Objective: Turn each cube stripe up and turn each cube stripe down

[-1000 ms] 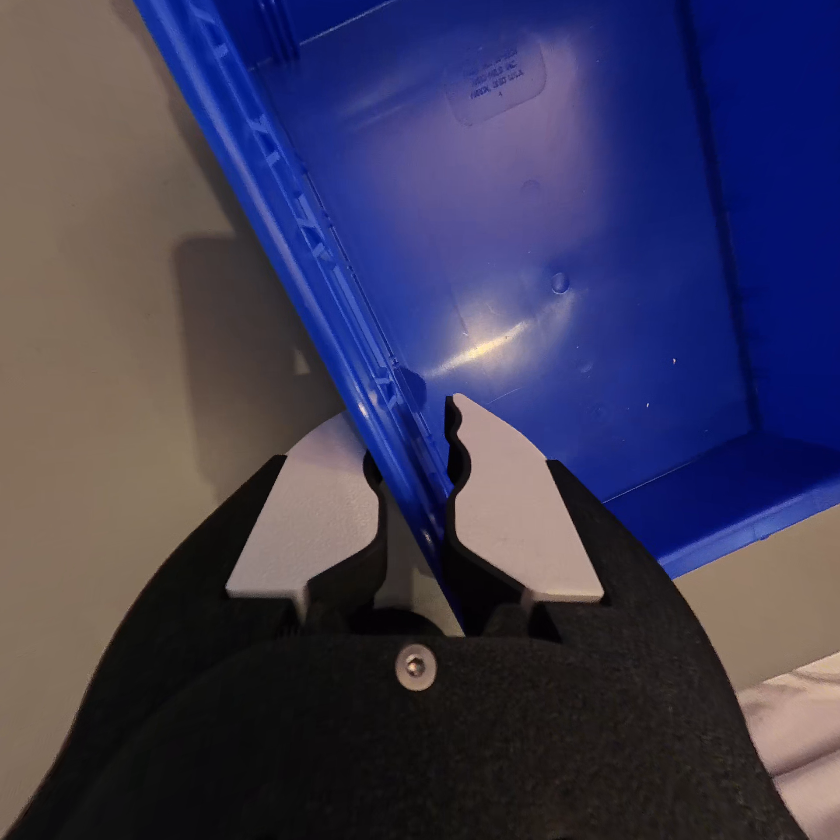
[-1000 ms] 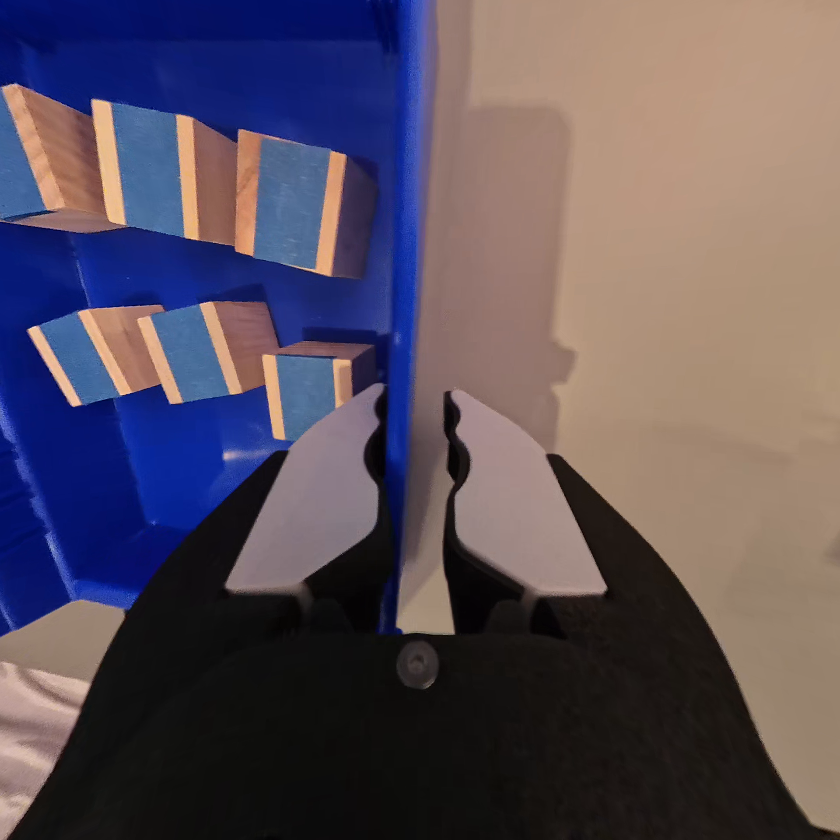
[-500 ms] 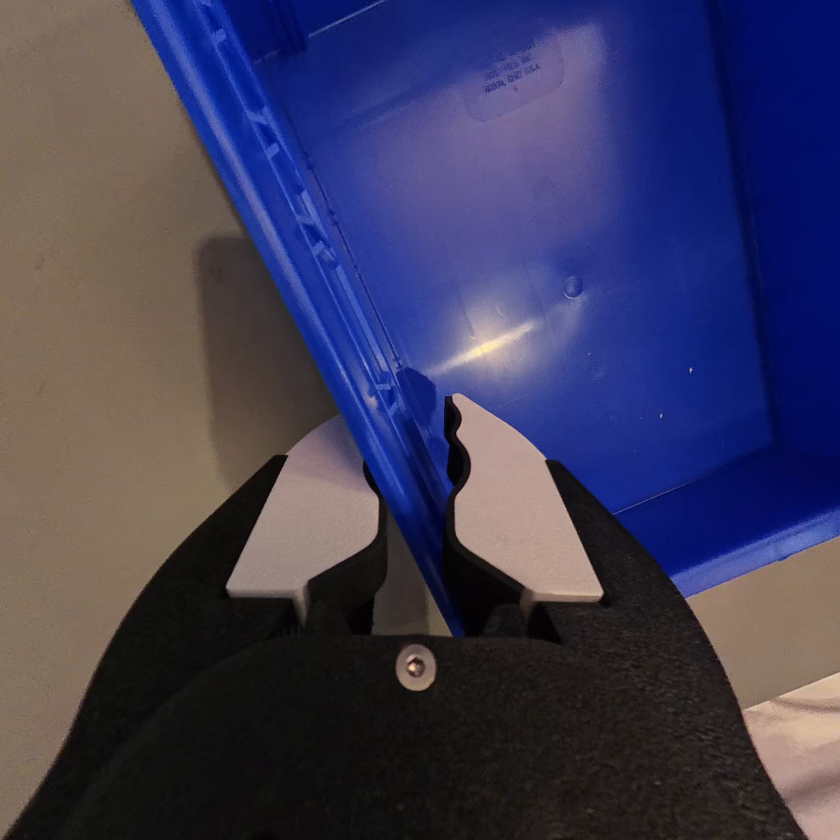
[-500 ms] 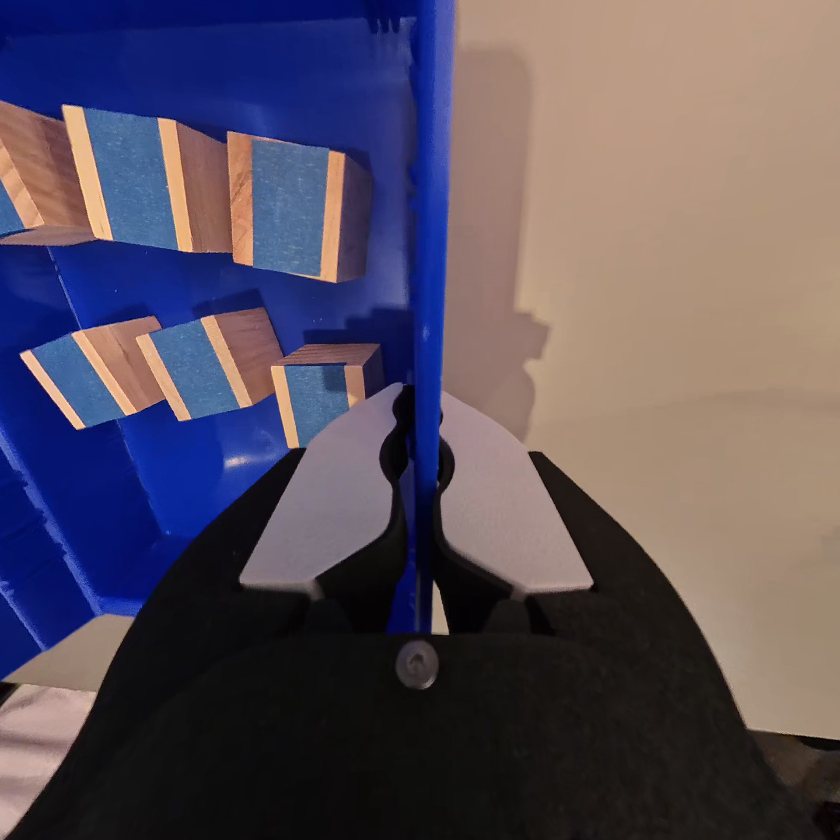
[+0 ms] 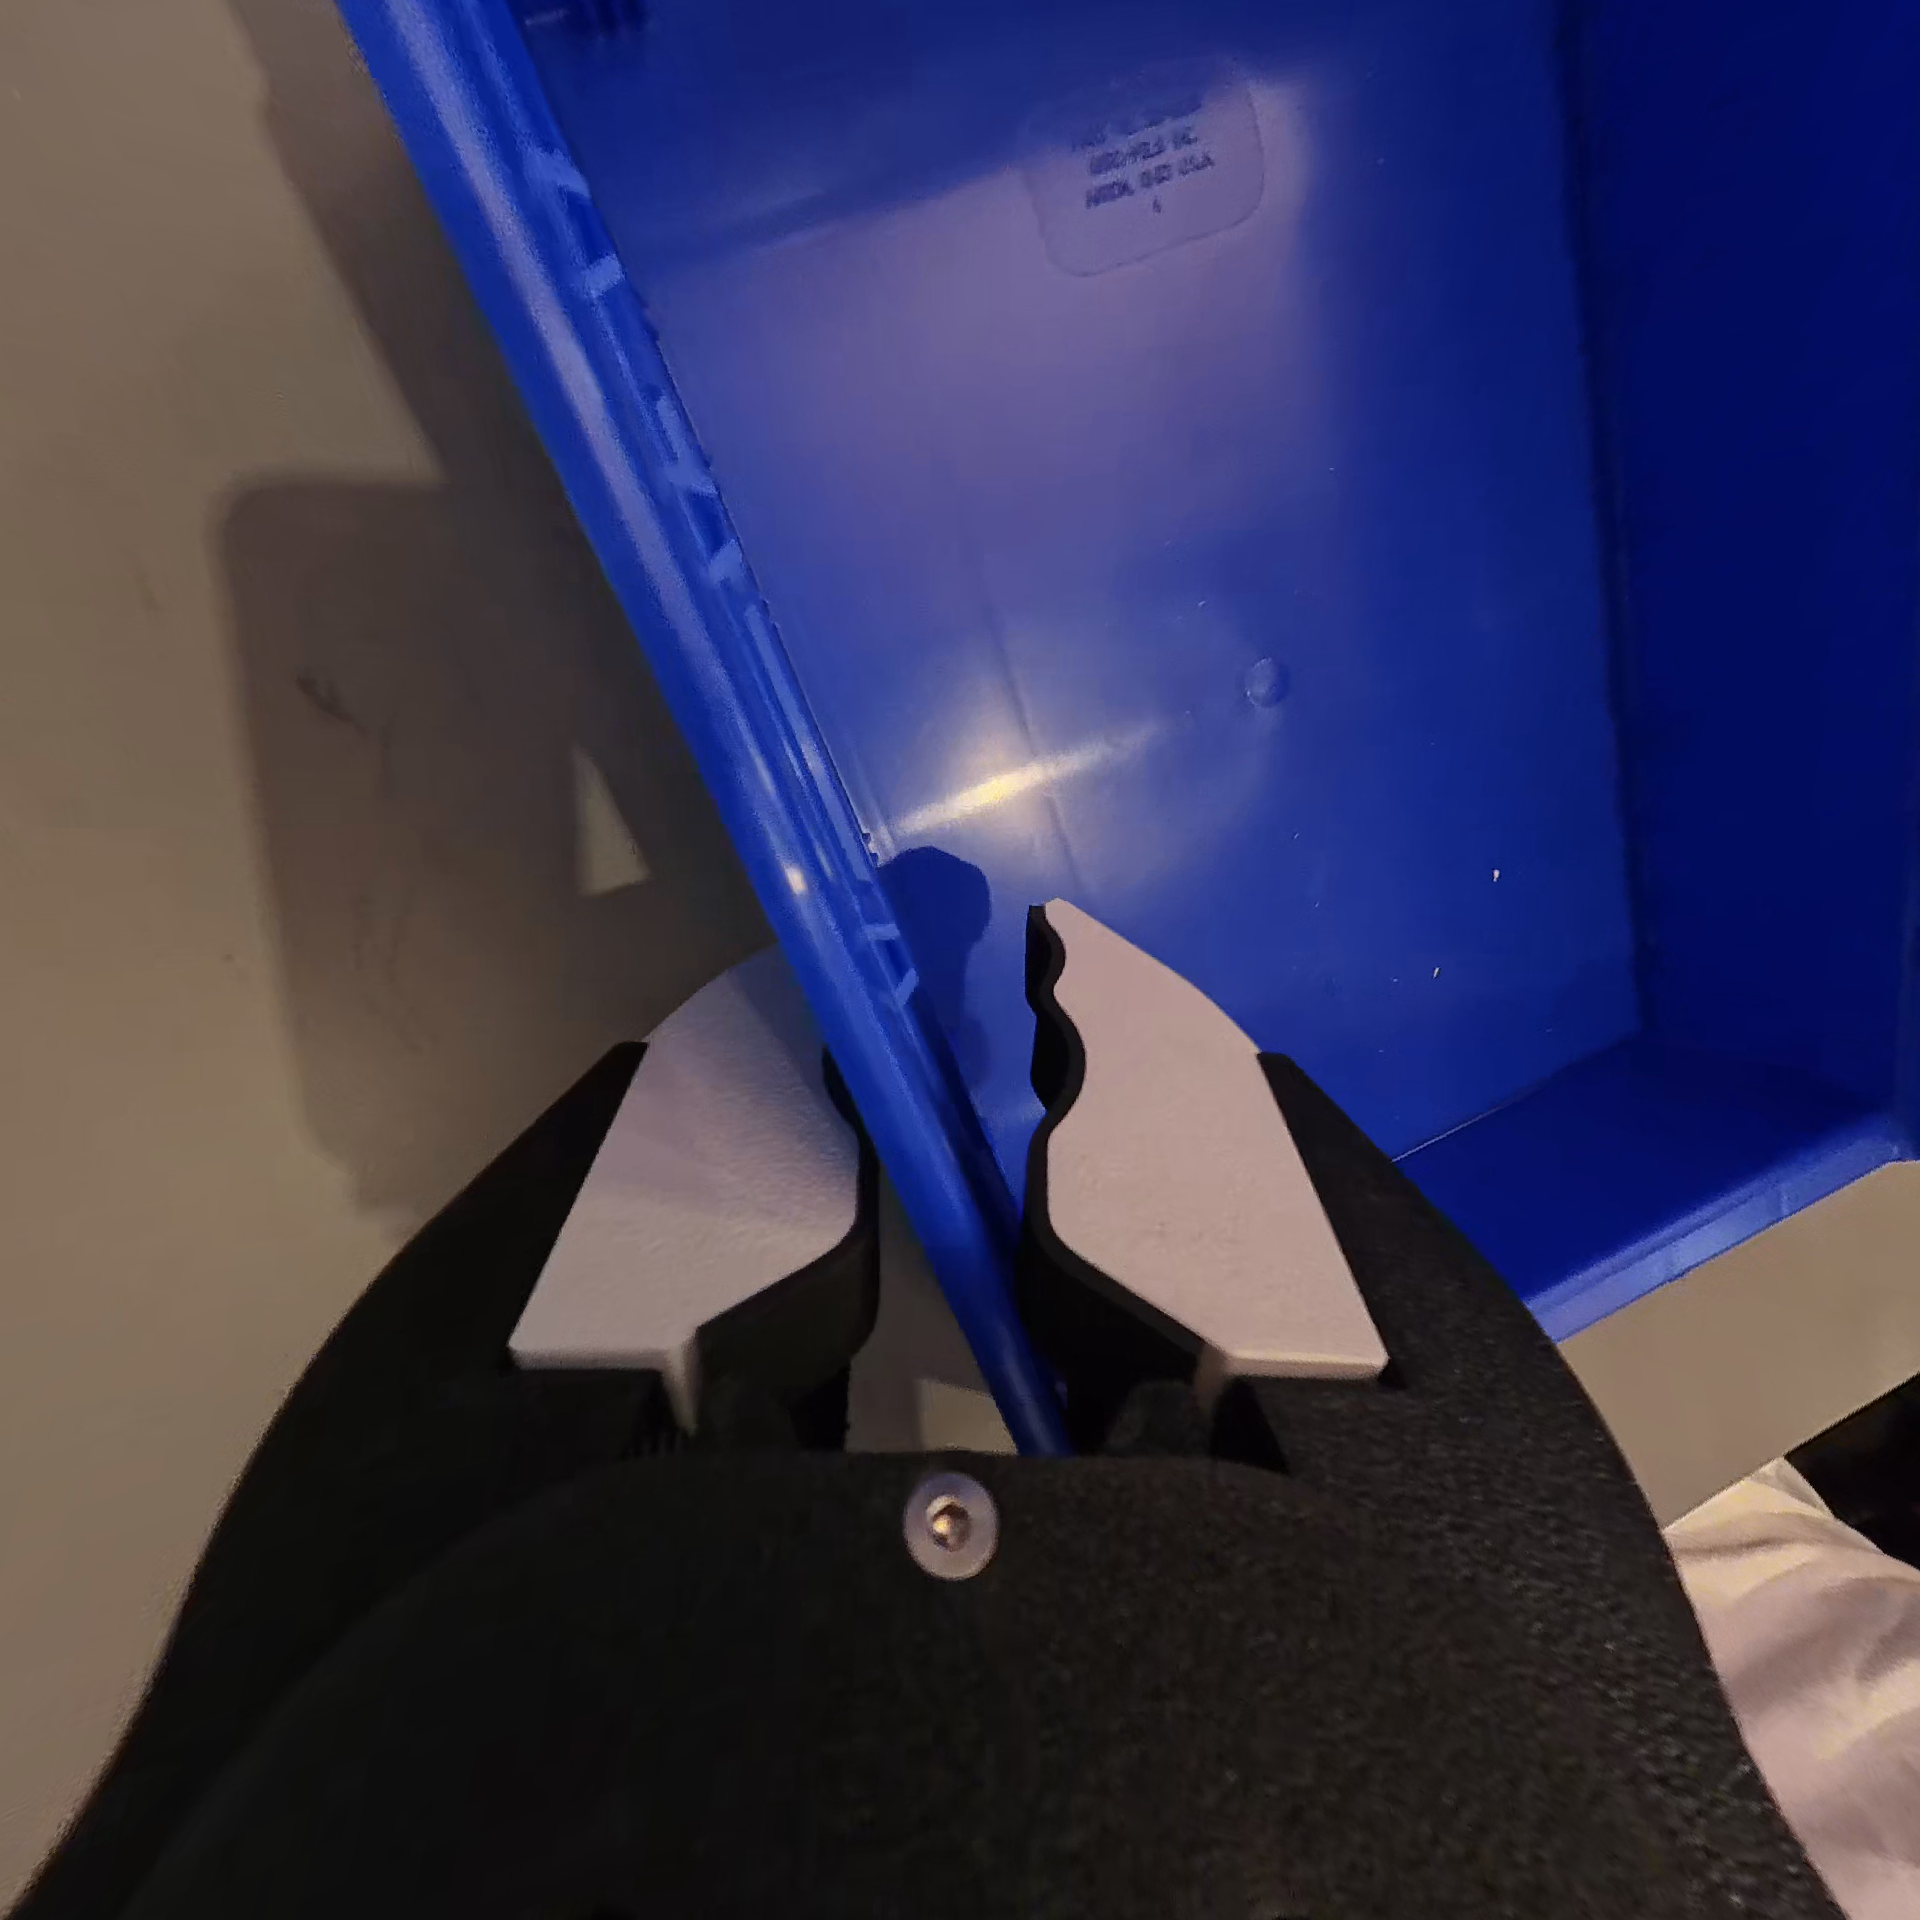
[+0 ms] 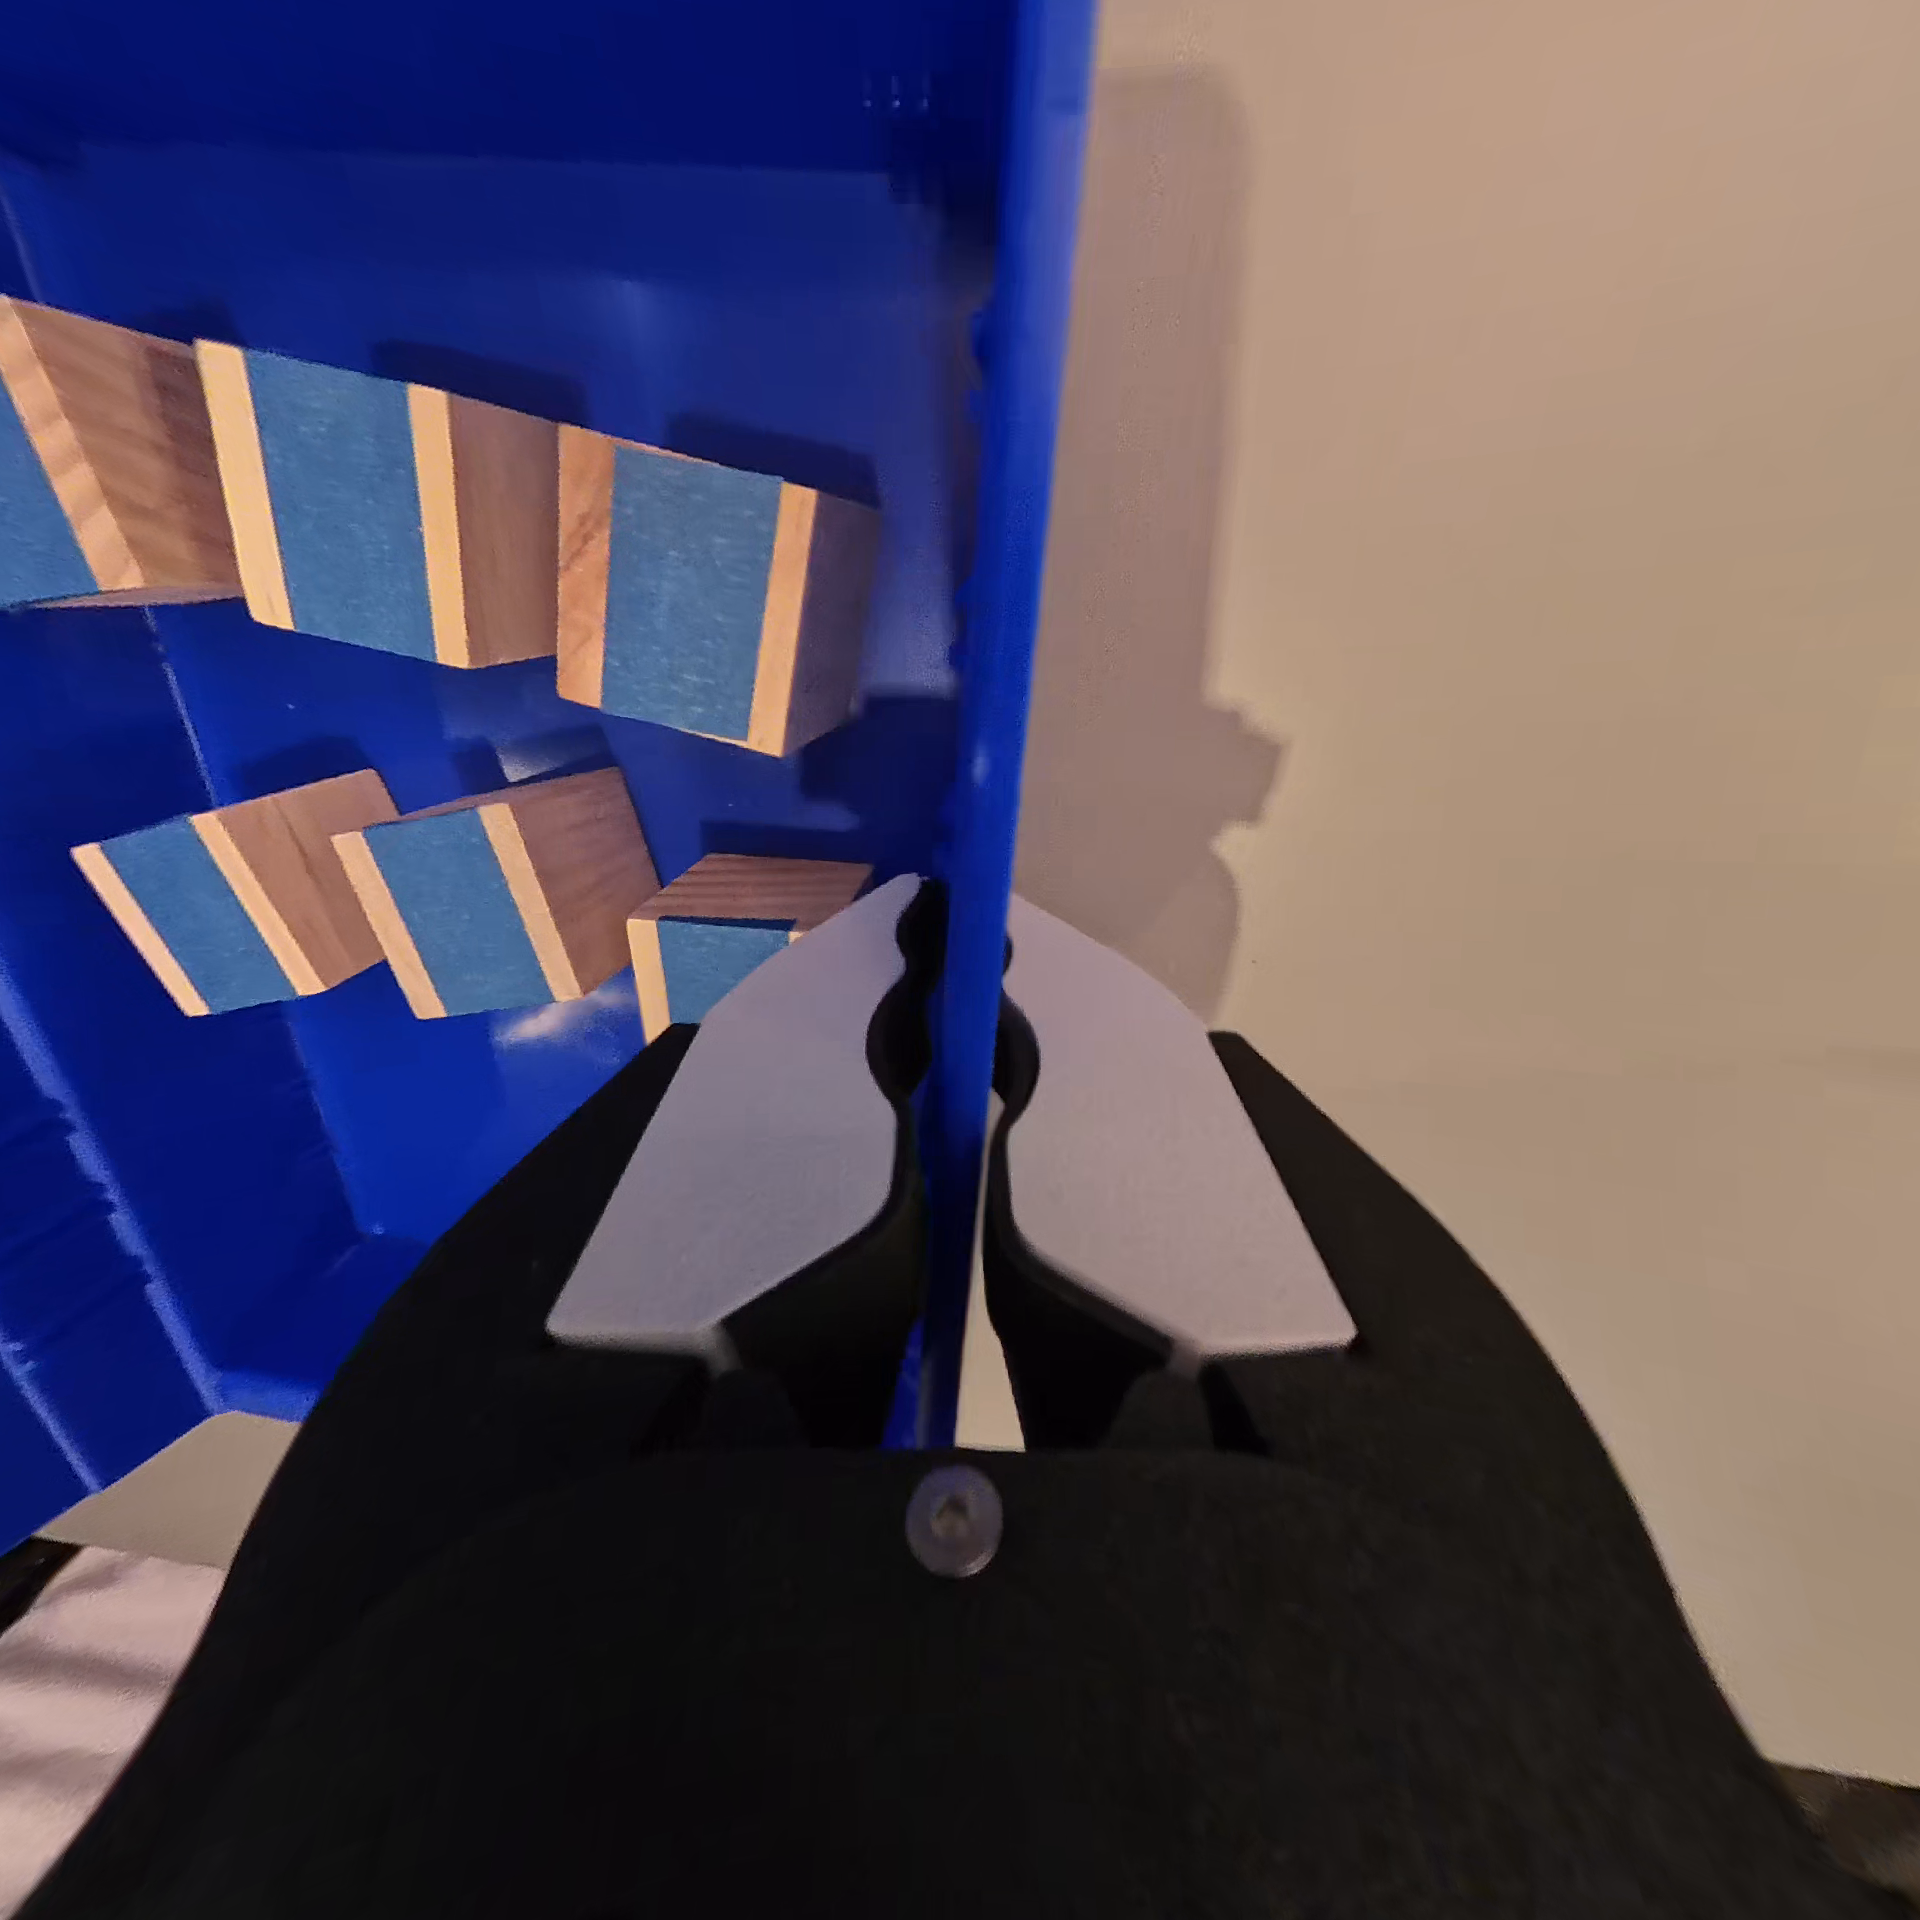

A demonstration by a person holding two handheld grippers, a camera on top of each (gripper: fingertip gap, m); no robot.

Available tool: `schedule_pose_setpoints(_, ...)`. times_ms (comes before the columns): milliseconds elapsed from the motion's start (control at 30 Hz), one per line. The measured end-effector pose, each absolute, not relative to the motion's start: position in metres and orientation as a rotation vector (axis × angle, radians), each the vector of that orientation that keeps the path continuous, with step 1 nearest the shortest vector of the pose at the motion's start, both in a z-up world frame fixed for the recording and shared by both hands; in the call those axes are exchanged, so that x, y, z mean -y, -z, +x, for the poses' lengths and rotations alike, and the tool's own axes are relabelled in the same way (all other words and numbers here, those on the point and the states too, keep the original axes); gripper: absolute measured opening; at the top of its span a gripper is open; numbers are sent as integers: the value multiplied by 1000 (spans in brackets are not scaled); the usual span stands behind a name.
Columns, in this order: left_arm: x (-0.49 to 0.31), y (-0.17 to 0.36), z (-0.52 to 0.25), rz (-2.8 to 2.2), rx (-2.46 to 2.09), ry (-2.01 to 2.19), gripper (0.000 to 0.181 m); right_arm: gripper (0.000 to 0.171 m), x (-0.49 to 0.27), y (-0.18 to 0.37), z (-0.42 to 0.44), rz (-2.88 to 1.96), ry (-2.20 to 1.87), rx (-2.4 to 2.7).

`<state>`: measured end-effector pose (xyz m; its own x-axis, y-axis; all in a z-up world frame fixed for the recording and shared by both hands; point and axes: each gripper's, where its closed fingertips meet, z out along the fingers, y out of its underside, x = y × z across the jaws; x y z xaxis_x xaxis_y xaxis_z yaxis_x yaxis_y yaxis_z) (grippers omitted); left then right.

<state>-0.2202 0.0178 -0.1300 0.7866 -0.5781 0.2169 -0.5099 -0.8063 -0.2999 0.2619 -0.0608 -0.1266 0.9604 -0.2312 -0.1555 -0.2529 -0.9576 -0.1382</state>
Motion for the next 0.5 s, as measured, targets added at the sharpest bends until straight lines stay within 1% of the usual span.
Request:
schedule_pose_setpoints(100,-19,129,-211,-2734,-848,473,29,6,61,127,261,-2941,-233,-384)
schedule_pose_setpoints(167,-20,129,-205,-2721,-848,489,30,7,61,129,262,-2963,-177,-326)
schedule_pose_setpoints(233,-19,128,-203,-2710,-840,505,32,12,62,134,264,-2994,-124,-282)
schedule_pose_setpoints(333,-20,118,-202,-2665,-799,589,37,6,62,135,259,-3008,-218,-289)
schedule_pose_setpoints(467,-22,91,-218,-2580,-731,634,47,7,62,135,260,-3002,-228,-219)
schedule_pose_setpoints(500,-22,84,-223,-2558,-719,637,54,7,61,135,261,-3003,-215,-207)
